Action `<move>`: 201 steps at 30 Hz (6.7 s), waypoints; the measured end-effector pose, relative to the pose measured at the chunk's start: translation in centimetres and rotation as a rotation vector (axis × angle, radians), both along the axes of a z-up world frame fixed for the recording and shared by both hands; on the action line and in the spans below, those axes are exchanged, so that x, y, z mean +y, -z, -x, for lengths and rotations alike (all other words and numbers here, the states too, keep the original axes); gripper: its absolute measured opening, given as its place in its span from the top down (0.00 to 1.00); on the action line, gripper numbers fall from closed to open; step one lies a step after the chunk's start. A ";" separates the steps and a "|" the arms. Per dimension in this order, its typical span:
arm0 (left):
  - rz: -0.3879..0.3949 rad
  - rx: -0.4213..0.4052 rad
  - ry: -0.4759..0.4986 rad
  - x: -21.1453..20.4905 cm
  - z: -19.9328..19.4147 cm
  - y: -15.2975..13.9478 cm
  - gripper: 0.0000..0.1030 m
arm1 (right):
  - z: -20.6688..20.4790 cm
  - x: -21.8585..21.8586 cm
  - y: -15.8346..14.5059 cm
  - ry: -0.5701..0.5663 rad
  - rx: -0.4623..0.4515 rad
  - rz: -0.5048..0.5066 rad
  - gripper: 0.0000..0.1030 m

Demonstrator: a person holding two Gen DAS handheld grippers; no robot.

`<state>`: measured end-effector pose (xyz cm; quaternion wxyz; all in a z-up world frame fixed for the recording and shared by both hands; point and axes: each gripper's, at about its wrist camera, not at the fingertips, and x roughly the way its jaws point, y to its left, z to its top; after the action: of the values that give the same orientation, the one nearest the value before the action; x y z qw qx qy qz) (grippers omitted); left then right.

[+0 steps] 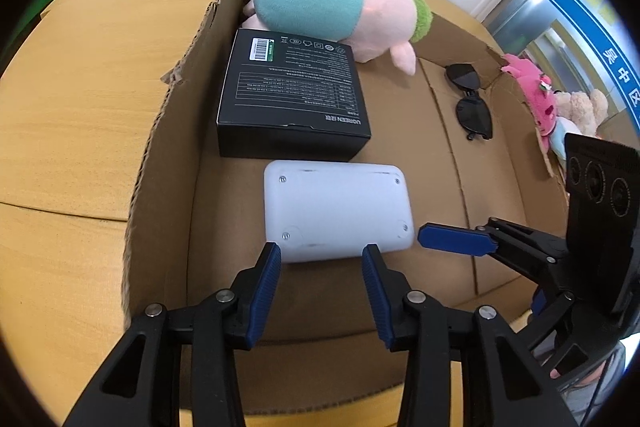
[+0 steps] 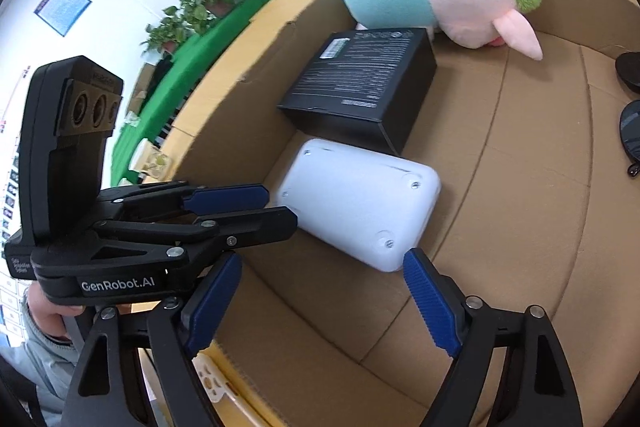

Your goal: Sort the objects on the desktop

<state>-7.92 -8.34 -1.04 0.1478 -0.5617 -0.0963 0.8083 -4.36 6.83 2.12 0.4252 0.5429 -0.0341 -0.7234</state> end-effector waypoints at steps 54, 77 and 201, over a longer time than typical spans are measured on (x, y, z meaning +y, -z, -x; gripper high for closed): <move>0.197 0.131 0.034 1.6 -1.1 -2.9 0.49 | 1.7 7.9 -3.9 0.156 0.169 -0.198 0.28; 0.063 0.115 -0.013 -4.5 -19.4 0.6 0.37 | -18.1 7.9 1.0 -0.133 0.231 -0.155 0.25; 0.232 0.663 -0.193 5.8 -9.0 -2.5 0.24 | -8.4 13.3 -2.9 0.596 0.702 -0.158 0.00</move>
<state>1.08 -2.51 1.45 0.0293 -0.2707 -0.0035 0.9622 4.05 20.10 5.01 0.1421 0.2624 0.0124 -0.9544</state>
